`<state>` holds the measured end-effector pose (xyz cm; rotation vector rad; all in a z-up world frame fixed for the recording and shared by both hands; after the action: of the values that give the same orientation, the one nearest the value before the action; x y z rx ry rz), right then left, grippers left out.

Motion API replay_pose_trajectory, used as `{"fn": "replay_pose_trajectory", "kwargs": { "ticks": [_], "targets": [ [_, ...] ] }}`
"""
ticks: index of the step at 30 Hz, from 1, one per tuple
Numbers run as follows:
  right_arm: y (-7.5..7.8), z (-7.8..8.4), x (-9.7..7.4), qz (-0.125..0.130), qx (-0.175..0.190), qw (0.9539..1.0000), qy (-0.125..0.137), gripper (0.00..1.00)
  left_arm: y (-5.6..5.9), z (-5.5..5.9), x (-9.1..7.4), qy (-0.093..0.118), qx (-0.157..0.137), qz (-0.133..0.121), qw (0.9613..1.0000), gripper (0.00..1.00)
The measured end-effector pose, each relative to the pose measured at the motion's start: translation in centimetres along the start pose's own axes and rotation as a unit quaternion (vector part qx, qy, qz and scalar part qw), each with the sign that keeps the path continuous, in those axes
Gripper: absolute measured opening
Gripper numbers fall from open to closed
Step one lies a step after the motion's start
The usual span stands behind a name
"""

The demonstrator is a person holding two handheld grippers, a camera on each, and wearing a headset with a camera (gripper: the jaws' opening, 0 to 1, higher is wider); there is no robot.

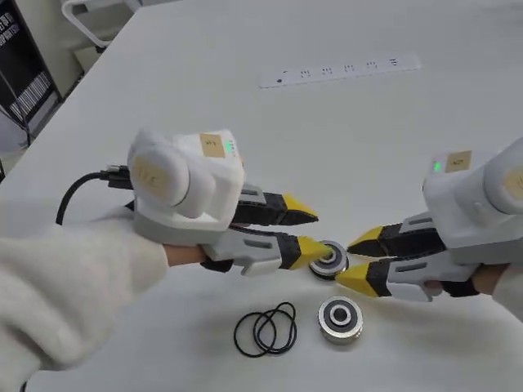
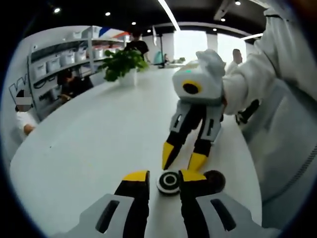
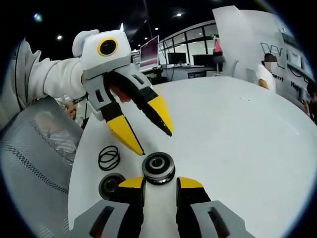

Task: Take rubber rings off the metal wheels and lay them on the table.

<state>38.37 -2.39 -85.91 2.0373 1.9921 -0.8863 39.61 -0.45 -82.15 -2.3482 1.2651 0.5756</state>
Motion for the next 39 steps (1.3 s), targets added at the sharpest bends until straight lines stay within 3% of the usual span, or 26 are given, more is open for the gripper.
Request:
{"fn": "replay_pose_trajectory", "kwargs": {
  "ticks": [11, 15, 20, 27, 30, 31, 33, 36, 39],
  "targets": [
    [-0.2, -0.1, 0.1, -0.003, -0.015, 0.9998, -0.010, 0.20, 1.0, 1.6, 1.1, -0.023, 0.000, 0.015, 0.9996, 0.20],
    [-0.1, -0.1, 0.1, -0.005, -0.018, 0.9998, -0.011, 0.19, 1.0, 1.5, 0.9, -0.019, 0.001, 0.017, 0.9997, 0.14],
    [-0.2, -0.1, 0.1, -0.009, -0.027, 0.9994, -0.017, 0.16, 1.1, 1.2, 0.2, -0.013, -0.005, 0.014, 0.9998, 0.14],
    [-0.2, 0.0, 0.0, -0.008, -0.038, 0.9987, -0.034, 0.13, 1.0, 1.1, 0.3, -0.008, 0.002, 0.017, 0.9998, 0.13],
    [-0.1, 0.4, -0.4, -0.003, -0.035, 0.9987, -0.039, 0.03, 0.9, 1.2, 0.5, -0.006, 0.003, 0.017, 0.9998, 0.13],
    [0.4, 0.3, -0.6, 0.012, -0.044, 0.9983, -0.036, 0.00, 0.9, 1.1, 0.5, -0.006, 0.002, 0.017, 0.9998, 0.13],
    [0.2, 0.3, -0.5, 0.001, -0.026, 0.9991, -0.034, 0.00, 0.9, 1.1, 0.7, -0.006, 0.002, 0.017, 0.9998, 0.13],
    [0.3, 0.3, -0.5, 0.007, -0.023, 0.9992, -0.032, 0.00, 0.9, 1.2, 0.8, -0.005, 0.002, 0.017, 0.9998, 0.13],
    [0.5, 0.4, -0.5, 0.015, 0.005, 0.9996, -0.022, 0.00, 0.8, 1.2, 1.0, -0.005, 0.004, 0.016, 0.9998, 0.13]
  ]
}}
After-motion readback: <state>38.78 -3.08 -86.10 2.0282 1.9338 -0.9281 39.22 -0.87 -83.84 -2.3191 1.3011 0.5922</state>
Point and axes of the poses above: the centre of the closed fingertips' face, and the gripper's own axes: x roughly forward along the fingers, y roughly to its right, z roughly out of its underside, the point moved 1 cm from there along -x, roughly backward along the fingers, and after that the axes turned 14 degrees about -z, right-handed, at the moved point
